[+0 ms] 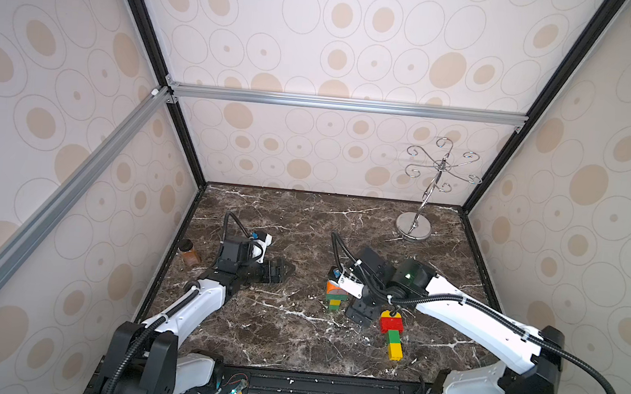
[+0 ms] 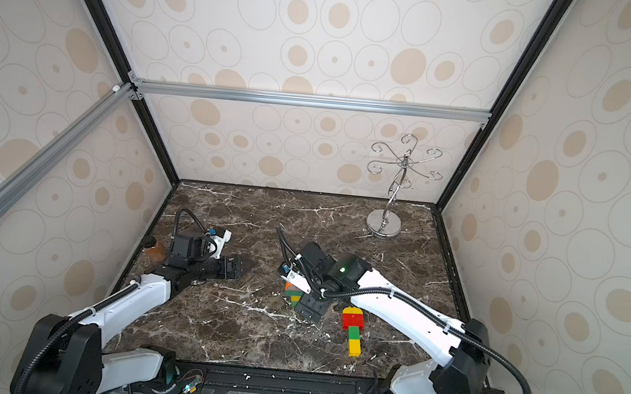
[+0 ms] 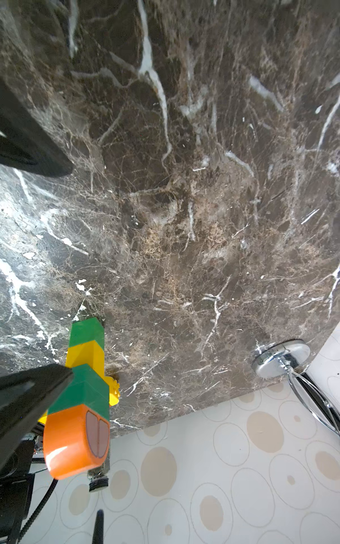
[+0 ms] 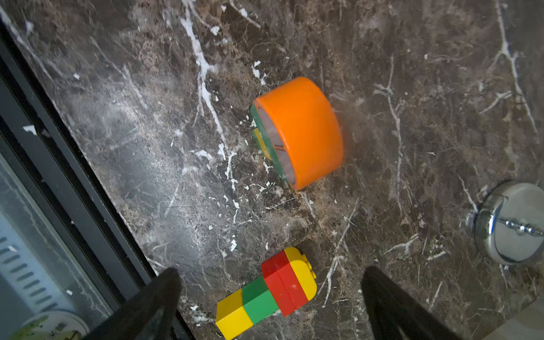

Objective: Assemble an ice cream with lego
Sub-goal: Assemble the lego brick with the lego brick, then adjust the lego brick at the center of the board.

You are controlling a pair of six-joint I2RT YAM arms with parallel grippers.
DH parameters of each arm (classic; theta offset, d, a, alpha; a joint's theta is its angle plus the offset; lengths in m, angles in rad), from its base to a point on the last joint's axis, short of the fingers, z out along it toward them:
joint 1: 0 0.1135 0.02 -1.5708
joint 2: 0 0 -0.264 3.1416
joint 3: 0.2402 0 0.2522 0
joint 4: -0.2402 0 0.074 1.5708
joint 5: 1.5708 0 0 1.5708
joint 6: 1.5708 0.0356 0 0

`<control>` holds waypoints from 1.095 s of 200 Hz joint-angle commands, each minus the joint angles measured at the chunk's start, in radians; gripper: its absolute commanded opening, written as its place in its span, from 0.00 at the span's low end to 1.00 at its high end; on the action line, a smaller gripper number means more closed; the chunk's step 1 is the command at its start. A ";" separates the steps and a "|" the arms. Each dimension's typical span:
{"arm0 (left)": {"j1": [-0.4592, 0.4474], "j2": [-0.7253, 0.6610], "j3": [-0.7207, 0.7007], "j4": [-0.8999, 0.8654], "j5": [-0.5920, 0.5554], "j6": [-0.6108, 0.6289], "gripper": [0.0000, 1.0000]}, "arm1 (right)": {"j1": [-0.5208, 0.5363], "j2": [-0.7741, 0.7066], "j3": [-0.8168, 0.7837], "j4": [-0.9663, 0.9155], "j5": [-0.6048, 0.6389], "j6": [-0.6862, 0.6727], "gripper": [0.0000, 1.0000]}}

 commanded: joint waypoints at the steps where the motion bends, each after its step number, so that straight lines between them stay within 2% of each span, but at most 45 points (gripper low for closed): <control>1: 0.011 -0.027 0.009 -0.014 -0.009 0.017 1.00 | 0.040 -0.097 -0.065 0.146 0.069 0.216 0.99; 37: 0.011 -0.038 0.015 -0.026 -0.032 0.009 1.00 | 0.109 -0.188 -0.218 0.374 0.164 0.434 0.99; 69: 0.011 -0.054 0.014 -0.026 -0.038 0.001 1.00 | 0.165 -0.187 -0.283 0.467 0.314 0.617 0.98; 89: 0.011 -0.062 0.012 -0.026 -0.037 -0.001 1.00 | 0.193 -0.189 -0.336 0.554 0.386 0.695 0.99; 113: 0.011 -0.072 0.009 -0.031 -0.040 0.001 1.00 | 0.220 -0.189 -0.367 0.563 0.496 0.779 0.98; 158: 0.011 -0.082 0.006 -0.034 -0.042 0.001 1.00 | 0.223 -0.172 -0.405 0.620 0.481 0.794 0.99; 193: 0.011 -0.092 0.006 -0.039 -0.050 0.002 1.00 | 0.232 -0.187 -0.508 0.766 0.510 0.795 0.98; 219: 0.010 -0.103 0.004 -0.049 -0.060 0.008 1.00 | 0.237 -0.185 -0.564 0.884 0.536 0.742 0.99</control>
